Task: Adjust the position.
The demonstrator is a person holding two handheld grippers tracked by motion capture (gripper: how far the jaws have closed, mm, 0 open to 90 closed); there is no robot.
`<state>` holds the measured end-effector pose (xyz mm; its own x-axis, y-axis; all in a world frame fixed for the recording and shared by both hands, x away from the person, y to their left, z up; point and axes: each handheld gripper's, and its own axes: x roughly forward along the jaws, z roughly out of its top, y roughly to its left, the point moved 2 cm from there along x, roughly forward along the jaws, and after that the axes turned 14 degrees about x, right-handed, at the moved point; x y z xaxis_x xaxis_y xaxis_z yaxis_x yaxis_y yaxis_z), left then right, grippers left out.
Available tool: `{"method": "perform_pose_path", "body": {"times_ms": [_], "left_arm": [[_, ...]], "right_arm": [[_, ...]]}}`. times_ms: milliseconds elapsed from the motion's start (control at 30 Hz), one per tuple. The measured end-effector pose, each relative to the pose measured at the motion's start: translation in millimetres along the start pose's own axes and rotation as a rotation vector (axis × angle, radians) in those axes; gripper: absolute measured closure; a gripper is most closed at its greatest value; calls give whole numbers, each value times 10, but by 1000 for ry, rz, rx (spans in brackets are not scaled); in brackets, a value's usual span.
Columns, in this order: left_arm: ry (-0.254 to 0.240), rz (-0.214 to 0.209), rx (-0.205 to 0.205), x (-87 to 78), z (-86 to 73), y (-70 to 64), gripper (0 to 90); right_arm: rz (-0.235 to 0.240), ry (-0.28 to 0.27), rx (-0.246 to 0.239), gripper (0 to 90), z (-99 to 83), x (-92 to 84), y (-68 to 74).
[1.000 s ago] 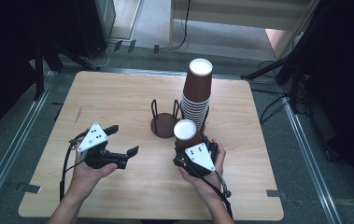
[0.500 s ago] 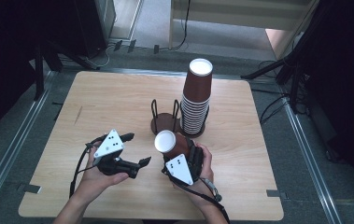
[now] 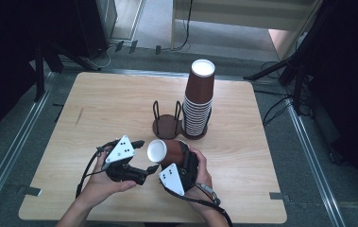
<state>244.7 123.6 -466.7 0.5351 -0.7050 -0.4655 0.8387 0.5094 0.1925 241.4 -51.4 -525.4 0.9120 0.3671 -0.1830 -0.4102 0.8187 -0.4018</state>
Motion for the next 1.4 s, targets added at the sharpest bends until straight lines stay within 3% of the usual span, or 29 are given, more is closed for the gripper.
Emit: {"method": "perform_pose_path", "body": {"times_ms": [133, 267, 533, 667, 800, 967, 1133, 1233, 1333, 1400], "left_arm": [[28, -25, 31, 33, -6, -50, 36], [23, -28, 38, 39, -10, -57, 39], [25, -46, 95, 26, -10, -92, 84], [38, -53, 145, 36, -21, -137, 147], [44, -58, 164, 55, -28, -162, 162], [17, -68, 186, 23, -28, -158, 197], [-5, -91, 147, 19, -47, -123, 206], [-23, -92, 129, 8, -59, -105, 208], [-58, -75, 107, -20, -81, -65, 209], [-95, -37, 74, -57, -120, 6, 211]], "right_arm": [[31, -8, -23, 153, 5, -9, 77], [57, -20, -36, 153, 10, -26, 114], [140, -41, -46, 152, 10, -64, 207], [177, -49, -61, 151, 14, -80, 247], [210, -52, -42, 138, 17, -95, 247], [200, -73, -28, 89, 18, -108, 232], [218, -54, -26, 75, 34, -113, 200], [206, -60, -68, 79, 71, -157, 202], [197, -54, -89, 68, 110, -180, 197], [222, -53, -53, 48, 168, -203, 148]]}}
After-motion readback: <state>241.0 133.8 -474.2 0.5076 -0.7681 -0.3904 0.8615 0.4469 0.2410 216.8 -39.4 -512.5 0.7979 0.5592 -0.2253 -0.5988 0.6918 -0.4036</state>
